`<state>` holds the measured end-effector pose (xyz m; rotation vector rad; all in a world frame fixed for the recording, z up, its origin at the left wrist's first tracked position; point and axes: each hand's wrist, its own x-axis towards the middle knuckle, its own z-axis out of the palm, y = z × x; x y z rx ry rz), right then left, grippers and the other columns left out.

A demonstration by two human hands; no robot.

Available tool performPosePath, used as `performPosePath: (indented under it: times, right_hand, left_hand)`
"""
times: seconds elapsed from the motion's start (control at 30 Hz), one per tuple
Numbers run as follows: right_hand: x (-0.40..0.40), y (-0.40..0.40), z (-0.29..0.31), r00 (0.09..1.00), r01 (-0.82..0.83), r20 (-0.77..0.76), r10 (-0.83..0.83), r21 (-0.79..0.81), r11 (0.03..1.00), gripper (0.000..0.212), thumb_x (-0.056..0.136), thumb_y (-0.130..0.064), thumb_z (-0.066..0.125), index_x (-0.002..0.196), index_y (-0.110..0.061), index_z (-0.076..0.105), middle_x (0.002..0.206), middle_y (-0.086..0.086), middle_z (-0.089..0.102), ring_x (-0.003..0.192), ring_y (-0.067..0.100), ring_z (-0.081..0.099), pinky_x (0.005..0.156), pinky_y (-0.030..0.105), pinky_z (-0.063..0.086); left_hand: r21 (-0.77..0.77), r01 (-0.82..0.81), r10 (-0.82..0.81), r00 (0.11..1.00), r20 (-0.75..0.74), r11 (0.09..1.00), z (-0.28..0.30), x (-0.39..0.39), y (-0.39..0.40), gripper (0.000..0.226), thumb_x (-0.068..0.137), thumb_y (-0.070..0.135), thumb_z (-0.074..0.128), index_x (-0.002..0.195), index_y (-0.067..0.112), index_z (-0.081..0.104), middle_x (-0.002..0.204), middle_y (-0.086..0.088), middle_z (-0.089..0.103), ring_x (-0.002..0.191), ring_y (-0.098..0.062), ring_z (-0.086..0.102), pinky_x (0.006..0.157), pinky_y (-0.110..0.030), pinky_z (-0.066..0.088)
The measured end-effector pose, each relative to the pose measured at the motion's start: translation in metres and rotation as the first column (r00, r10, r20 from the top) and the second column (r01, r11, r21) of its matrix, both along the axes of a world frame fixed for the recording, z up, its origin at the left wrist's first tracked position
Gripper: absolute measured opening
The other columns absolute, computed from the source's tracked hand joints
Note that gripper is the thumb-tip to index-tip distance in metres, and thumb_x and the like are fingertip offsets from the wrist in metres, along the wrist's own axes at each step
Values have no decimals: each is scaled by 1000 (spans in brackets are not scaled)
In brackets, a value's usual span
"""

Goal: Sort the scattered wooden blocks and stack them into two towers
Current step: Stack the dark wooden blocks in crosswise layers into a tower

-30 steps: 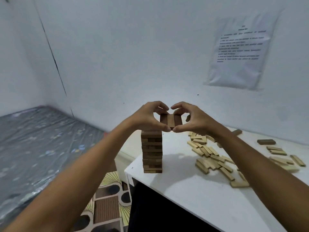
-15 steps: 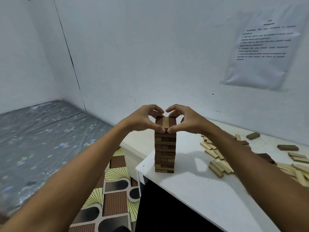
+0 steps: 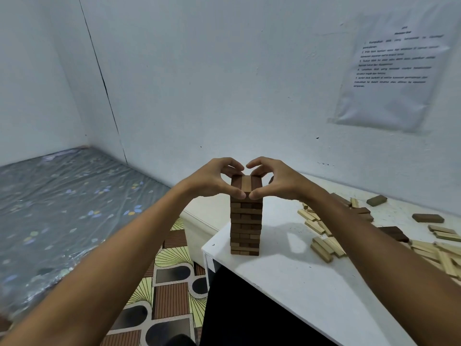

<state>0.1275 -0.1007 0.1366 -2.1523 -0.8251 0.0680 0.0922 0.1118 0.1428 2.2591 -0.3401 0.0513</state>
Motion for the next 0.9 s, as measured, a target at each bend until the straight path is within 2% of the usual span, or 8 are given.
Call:
performPosePath:
  times: [0.13,0.33,0.53,0.67,0.77,0.9]
  right_hand:
    - [0,0,0,1000,-6,-6,6,-4,1000,69,58,-40,78,121,-37,51,110,-8,60,107,7,55,76,22,45]
    - [0,-2,0,1000,-6,-15,6,-16,1000,70,58,-40,79,123,-35,52,108,-11,60,108,8,55,80,24,45]
    - [-1,-2,2,1000,-9,-18,8,-37,999,71,59,-39,78,125,-35,52,108,-10,59,109,10,54,79,23,44]
    - [0,-2,3,1000,-15,-20,14,-54,998,73,59,-42,78,126,-37,50,114,-7,59,110,8,53,82,25,45]
    - [2,-3,4,1000,-14,-8,14,-66,998,69,65,-43,77,128,-37,50,119,-7,59,113,9,52,87,27,44]
    - [4,-12,10,1000,21,-7,-21,6,1000,46,88,-27,67,132,-26,52,123,-1,59,114,11,55,91,27,45]
  left_hand:
    - [5,1,-1,1000,3,1000,-1,0,0,58,68,18,88,118,23,57,114,7,63,106,8,53,76,-12,40]
    - [2,13,-13,1000,8,1000,-2,1,1,55,70,14,86,118,16,61,113,6,63,104,6,55,68,1,40]
    - [25,29,-29,1000,9,999,-2,1,2,54,71,15,85,119,17,61,114,6,63,105,3,55,69,-3,40]
    - [24,40,-40,999,-10,999,-1,2,2,59,70,15,86,123,19,59,119,5,63,111,1,54,75,-11,40]
    - [18,55,-55,998,6,998,2,0,0,61,70,23,87,124,21,59,122,5,63,114,-1,55,79,-14,42]
    - [50,40,-45,994,103,998,14,-1,-10,60,69,49,74,122,24,60,122,8,63,114,-4,57,90,-20,47]
